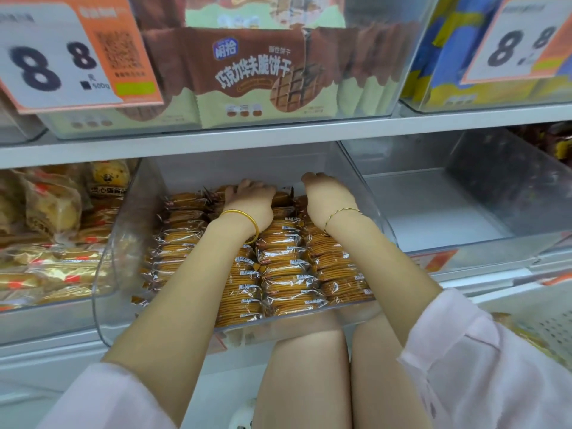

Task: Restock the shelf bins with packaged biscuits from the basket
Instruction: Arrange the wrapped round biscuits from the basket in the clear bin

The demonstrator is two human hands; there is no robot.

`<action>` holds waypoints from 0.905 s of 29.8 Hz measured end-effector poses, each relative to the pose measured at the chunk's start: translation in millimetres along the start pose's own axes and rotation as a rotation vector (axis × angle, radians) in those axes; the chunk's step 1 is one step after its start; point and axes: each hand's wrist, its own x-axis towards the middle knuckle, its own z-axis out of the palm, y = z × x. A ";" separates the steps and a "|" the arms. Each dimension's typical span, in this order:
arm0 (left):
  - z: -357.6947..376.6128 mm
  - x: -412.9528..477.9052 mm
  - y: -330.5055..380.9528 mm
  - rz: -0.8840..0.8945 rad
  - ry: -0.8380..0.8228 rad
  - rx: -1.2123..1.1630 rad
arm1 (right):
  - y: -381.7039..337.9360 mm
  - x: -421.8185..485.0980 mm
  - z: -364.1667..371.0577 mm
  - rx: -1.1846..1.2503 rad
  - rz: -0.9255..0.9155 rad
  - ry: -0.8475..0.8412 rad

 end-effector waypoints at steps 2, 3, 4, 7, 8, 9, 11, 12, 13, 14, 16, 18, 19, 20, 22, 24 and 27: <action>-6.2 -9.2 5.2 -0.018 0.019 -0.023 | 4.2 -19.1 -14.6 0.140 -0.029 0.055; -10.0 -16.5 8.8 -0.028 0.035 -0.039 | 8.7 -32.4 -21.2 0.216 -0.051 0.107; -14.4 -26.9 14.7 -0.036 0.060 -0.064 | 15.2 -48.6 -27.1 0.296 -0.072 0.170; -22.7 -67.4 41.7 -0.010 0.265 -0.291 | 42.3 -108.2 -37.6 0.564 -0.093 0.345; -23.2 -82.3 55.2 0.059 0.367 -0.424 | 56.1 -126.7 -35.6 0.613 -0.087 0.395; -22.0 -96.5 72.1 0.161 0.451 -0.563 | 71.6 -145.2 -31.4 0.634 -0.078 0.430; -14.6 -123.6 114.0 0.375 0.460 -0.807 | 107.9 -177.6 -15.6 0.670 -0.021 0.443; -6.0 -134.7 138.6 0.457 0.382 -0.901 | 126.8 -194.2 -6.8 0.691 0.035 0.421; 3.1 -144.4 162.8 0.519 0.270 -0.979 | 146.1 -211.0 2.4 0.698 0.105 0.391; 15.0 -151.1 187.4 0.558 0.143 -1.041 | 166.1 -227.7 11.3 0.689 0.185 0.350; 48.0 -156.9 233.0 0.592 -0.134 -1.089 | 205.5 -262.6 30.1 0.609 0.351 0.249; 85.8 -161.2 269.7 0.592 -0.355 -1.044 | 239.1 -295.9 48.8 0.474 0.487 0.151; 104.4 -163.6 283.5 0.584 -0.424 -0.999 | 250.7 -311.3 57.0 0.409 0.550 0.095; 121.9 -166.9 295.1 0.580 -0.468 -0.933 | 260.1 -326.1 65.4 0.352 0.609 0.034; 151.5 -172.5 312.3 0.610 -0.516 -0.769 | 274.3 -349.6 81.2 0.273 0.695 -0.092; 170.0 -176.2 323.0 0.649 -0.568 -0.619 | 282.1 -363.6 96.0 0.216 0.695 -0.263; 183.0 -176.7 328.3 0.644 -0.626 -0.540 | 276.4 -368.9 122.7 0.183 0.554 -0.549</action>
